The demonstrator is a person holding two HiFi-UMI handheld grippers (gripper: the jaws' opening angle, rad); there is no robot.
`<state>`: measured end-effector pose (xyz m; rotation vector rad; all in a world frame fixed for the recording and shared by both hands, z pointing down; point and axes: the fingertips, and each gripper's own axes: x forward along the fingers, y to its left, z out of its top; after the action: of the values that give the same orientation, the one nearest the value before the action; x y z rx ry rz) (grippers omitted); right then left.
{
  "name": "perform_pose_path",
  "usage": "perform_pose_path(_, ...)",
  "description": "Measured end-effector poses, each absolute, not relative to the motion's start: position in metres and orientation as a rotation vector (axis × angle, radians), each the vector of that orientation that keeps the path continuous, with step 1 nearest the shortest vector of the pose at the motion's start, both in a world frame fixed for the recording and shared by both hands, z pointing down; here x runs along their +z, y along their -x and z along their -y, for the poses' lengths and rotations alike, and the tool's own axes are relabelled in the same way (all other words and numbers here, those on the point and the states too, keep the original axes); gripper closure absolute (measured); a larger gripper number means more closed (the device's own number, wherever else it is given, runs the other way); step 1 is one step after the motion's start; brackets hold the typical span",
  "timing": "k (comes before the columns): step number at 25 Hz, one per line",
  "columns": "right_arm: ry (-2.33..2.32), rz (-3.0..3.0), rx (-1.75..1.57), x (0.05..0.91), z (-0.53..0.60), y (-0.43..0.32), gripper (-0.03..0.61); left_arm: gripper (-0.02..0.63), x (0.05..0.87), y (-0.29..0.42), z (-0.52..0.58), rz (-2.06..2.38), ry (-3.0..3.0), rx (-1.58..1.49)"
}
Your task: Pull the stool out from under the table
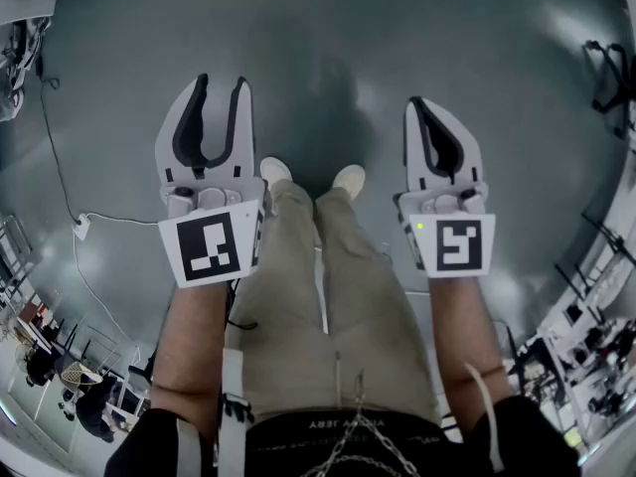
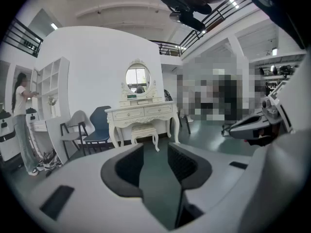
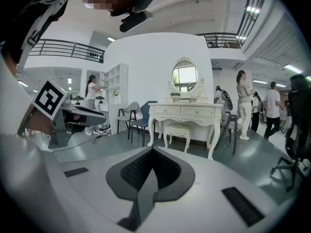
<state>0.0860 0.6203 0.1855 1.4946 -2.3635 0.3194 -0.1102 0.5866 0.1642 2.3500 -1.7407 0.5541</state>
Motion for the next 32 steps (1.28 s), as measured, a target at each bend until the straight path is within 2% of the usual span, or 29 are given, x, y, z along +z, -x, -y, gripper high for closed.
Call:
perform_pose_path(10,-1.469,2.365,0.408,0.206,-0.590,-0.093,0.565,0.403,0.200,0.105,-0.577,1.651,-2.320,0.643)
perform_pose_path(12,-1.451,2.350,0.416,0.214,-0.584,-0.101,0.419,0.394,0.205,0.102,-0.569,1.639,-2.324,0.664)
perform_pose_path(15,-1.454,2.313,0.415,0.231,-0.569,-0.103,0.382,0.385,0.206,0.109,-0.544,1.660,-2.334,0.641)
perform_pose_path(19,-1.473,2.265,0.455,0.255,-0.544,-0.078,0.370,0.385,0.221,0.139,-0.509,1.645,-2.360,0.679)
perform_pose_path(32,-1.554,2.199,0.517,0.258,-0.451,-0.047,0.354,0.383,0.233,0.161,-0.405,1.524,-2.406,0.690)
